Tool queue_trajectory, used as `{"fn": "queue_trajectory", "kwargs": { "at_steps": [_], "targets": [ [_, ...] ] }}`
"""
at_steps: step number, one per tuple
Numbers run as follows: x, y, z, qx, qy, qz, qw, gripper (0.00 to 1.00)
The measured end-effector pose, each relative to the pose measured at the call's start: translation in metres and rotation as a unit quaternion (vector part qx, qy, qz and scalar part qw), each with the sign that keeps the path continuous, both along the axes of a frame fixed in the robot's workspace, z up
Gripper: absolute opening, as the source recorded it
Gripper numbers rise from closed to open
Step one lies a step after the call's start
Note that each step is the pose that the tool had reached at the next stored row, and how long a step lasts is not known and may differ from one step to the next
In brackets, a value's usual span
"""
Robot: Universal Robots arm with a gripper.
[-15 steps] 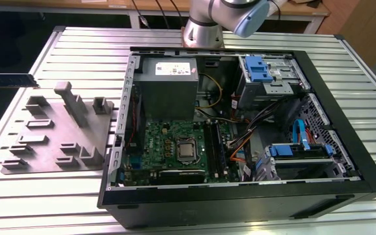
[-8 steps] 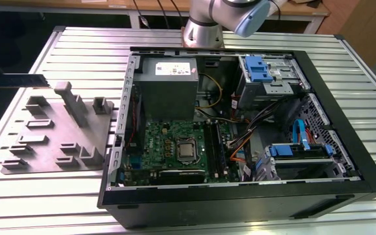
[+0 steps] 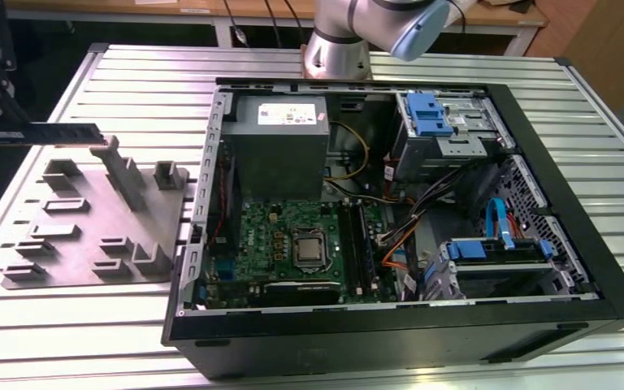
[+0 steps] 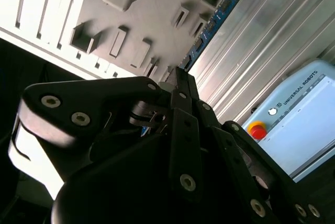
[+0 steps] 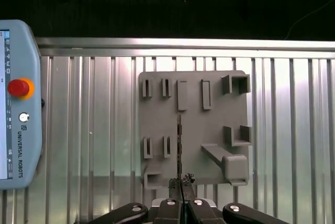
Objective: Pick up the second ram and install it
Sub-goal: 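Pick up the second ram and move it above second insertion slot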
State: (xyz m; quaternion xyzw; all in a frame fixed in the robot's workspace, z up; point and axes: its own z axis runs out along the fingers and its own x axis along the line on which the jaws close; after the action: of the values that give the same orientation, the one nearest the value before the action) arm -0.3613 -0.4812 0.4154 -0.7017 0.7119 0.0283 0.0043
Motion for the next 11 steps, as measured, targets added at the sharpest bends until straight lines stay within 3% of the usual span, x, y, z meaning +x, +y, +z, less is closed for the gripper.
{"fn": "queue_trajectory", "kwargs": {
  "at_steps": [11],
  "targets": [
    [0.032,0.0,-0.0007,0.0,0.0002,0.0,1.0,0.11]
  ]
}}
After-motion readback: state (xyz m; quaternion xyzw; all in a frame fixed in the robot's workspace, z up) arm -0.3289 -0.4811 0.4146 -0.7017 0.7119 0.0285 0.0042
